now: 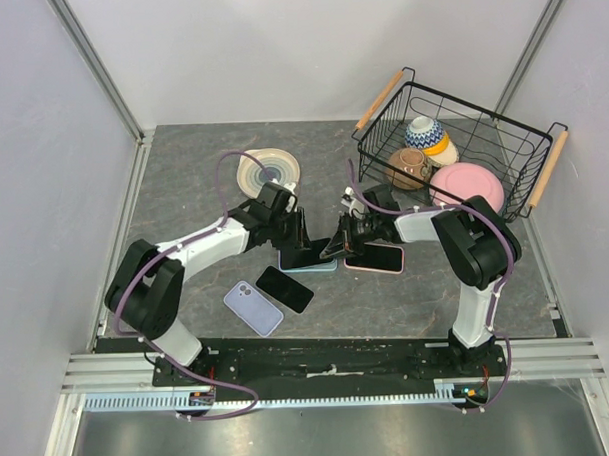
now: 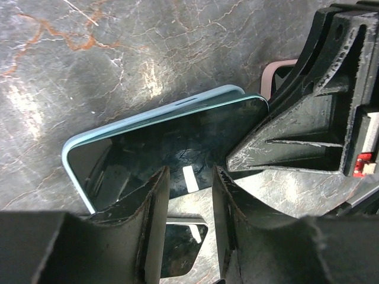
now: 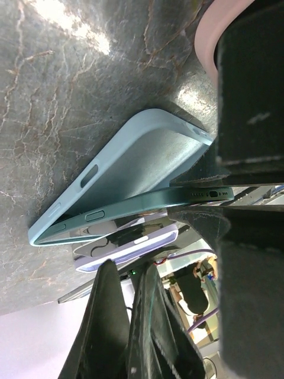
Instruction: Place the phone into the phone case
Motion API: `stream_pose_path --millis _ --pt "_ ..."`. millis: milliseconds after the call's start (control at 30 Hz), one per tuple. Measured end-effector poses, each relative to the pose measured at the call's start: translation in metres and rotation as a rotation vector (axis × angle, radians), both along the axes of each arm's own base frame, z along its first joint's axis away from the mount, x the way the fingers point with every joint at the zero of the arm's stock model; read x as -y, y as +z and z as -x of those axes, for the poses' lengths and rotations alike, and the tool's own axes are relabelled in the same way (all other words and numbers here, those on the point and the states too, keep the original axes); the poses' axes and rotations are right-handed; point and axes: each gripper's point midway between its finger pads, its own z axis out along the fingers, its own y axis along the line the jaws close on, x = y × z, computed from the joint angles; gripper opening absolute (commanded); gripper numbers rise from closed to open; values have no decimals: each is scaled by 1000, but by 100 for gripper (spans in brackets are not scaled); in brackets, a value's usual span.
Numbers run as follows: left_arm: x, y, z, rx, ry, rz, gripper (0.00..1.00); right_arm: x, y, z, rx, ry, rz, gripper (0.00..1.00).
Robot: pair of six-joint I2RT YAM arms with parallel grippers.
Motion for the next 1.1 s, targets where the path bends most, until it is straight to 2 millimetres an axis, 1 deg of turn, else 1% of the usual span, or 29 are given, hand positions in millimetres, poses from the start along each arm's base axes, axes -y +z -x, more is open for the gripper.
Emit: stream_pose_path --millis 133,267,500,667,733,767,867,967,1100 --pt "7 -12 2 -30 -14 3 40 -1 0 -2 9 15 24 10" --pt "8 -25 4 -65 -15 -6 40 -4 0 -2 27 33 52 16" --pt "13 -34 6 -93 -24 2 38 -3 -16 1 16 41 133 29" --pt "20 -33 6 -102 -37 26 38 -4 -16 2 21 47 169 39" --pt "22 -32 6 -105 -41 32 37 -4 -16 3 26 51 189 45" --pt "22 -32 6 -107 -42 33 37 -4 -16 3 28 52 197 50" --pt "21 -32 3 -102 -34 31 36 -6 -13 4 49 64 215 55" --pt "21 -31 1 -100 -31 34 35 -8 -10 4 87 78 250 57" --pt "22 -32 2 -107 -28 39 30 -7 -8 5 120 90 302 59"
